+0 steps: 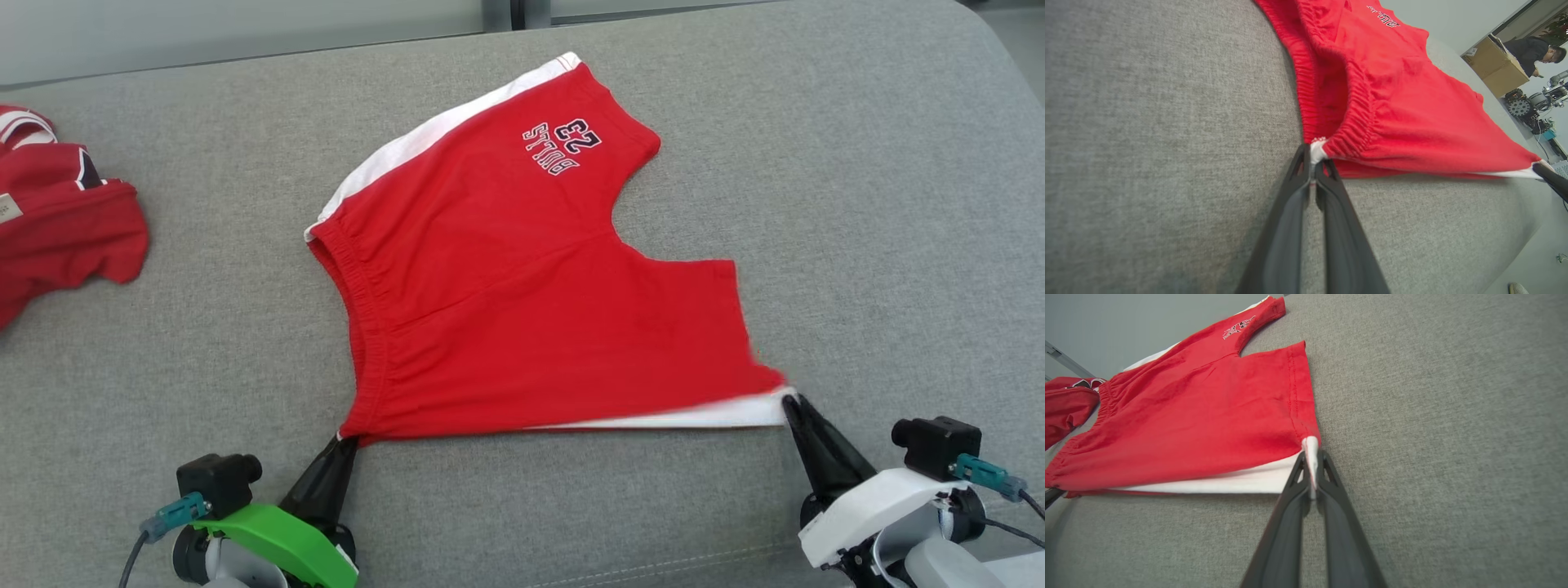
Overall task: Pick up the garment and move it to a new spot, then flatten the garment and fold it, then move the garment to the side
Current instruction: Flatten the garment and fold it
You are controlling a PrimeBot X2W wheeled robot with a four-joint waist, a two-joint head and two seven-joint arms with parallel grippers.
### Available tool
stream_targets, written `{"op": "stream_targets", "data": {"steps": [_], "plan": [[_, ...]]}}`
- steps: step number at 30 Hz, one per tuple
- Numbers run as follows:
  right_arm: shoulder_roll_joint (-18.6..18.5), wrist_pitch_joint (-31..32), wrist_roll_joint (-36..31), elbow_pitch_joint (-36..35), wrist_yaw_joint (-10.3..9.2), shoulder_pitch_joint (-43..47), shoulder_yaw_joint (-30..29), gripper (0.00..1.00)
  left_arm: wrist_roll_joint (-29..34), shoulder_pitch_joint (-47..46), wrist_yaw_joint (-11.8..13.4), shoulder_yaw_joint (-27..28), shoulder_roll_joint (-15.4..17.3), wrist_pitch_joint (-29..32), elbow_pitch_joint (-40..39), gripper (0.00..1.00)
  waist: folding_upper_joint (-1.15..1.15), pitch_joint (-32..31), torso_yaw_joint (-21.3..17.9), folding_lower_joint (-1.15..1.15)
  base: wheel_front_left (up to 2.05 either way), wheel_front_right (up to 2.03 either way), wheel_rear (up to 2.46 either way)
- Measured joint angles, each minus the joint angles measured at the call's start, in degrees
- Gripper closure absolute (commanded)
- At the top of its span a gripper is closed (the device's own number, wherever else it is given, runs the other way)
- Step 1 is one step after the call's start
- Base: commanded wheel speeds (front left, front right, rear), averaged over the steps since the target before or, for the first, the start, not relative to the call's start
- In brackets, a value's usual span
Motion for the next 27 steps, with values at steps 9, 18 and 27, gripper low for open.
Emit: {"op": "stream_targets", "data": {"steps": [9,18,27], "plan": [[0.25,-0.22,-1.09,2.66,-1.21,-2.91,-0.30,0.00,0.00,-0.92,0.08,-0.68,-0.19,-0.12,1.83,0.00,0.00,0.13,-0.33,0.00,0.00,0.00,0.00],[0.14,-0.25,-3.59,3.57,-1.30,-3.09,-0.91,0.00,-0.26,-1.17,0.08,0.08,-0.04,-0.18,2.30,0.00,0.00,-0.89,-0.42,0.00,0.00,0.00,0.00],[-1.44,-0.43,-7.35,-0.12,-2.71,-2.48,-4.63,0.00,-0.59,1.47,0.08,3.00,0.24,-0.16,0.26,0.00,0.00,-3.74,-0.47,0.00,0.00,0.00,0.00]]}}
